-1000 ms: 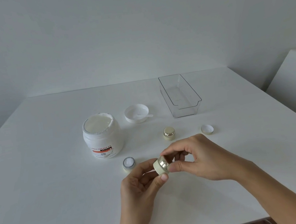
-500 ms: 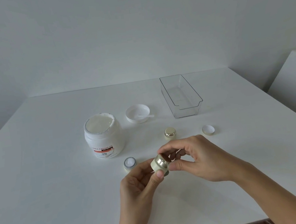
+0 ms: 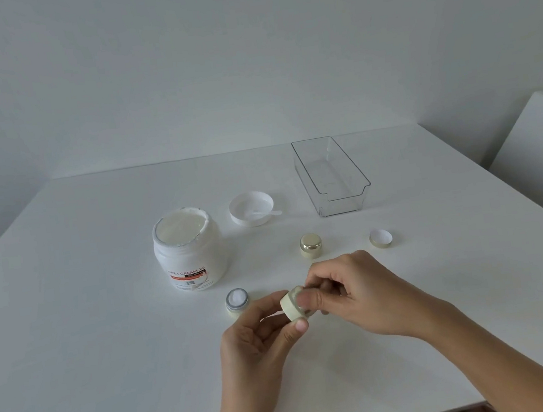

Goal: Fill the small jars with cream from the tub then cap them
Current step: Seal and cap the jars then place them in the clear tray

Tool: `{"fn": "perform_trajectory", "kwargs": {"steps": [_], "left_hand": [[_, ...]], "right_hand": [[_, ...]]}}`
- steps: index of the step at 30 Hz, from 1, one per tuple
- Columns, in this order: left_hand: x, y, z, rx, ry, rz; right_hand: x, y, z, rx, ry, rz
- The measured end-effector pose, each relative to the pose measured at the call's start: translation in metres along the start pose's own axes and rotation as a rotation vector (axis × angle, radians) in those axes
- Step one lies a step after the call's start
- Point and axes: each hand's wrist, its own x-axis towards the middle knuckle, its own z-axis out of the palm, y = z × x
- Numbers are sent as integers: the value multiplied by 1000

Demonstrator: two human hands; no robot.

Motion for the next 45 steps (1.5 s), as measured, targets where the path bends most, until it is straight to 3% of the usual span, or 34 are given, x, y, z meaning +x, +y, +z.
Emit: {"fn": "perform_trajectory", "kwargs": {"steps": [5, 8, 11, 22, 27, 45], "left_hand": [[2, 0, 1, -7, 17, 10], [2, -1, 0, -17, 36, 2], [2, -1, 1, -9, 34, 6], [2, 0, 0, -16, 37, 3], [2, 1, 0, -26, 34, -4], [0, 1, 3, 8, 14, 31]], "right_hand": [[-1, 0, -5, -1, 7, 42], [-3, 0, -14, 71, -59, -20], [-4, -2, -16, 41, -100, 42], [-3, 0, -13, -15, -67, 69], [-4, 0, -10, -4, -66, -30], [-1, 4, -8, -28, -32, 12]]}}
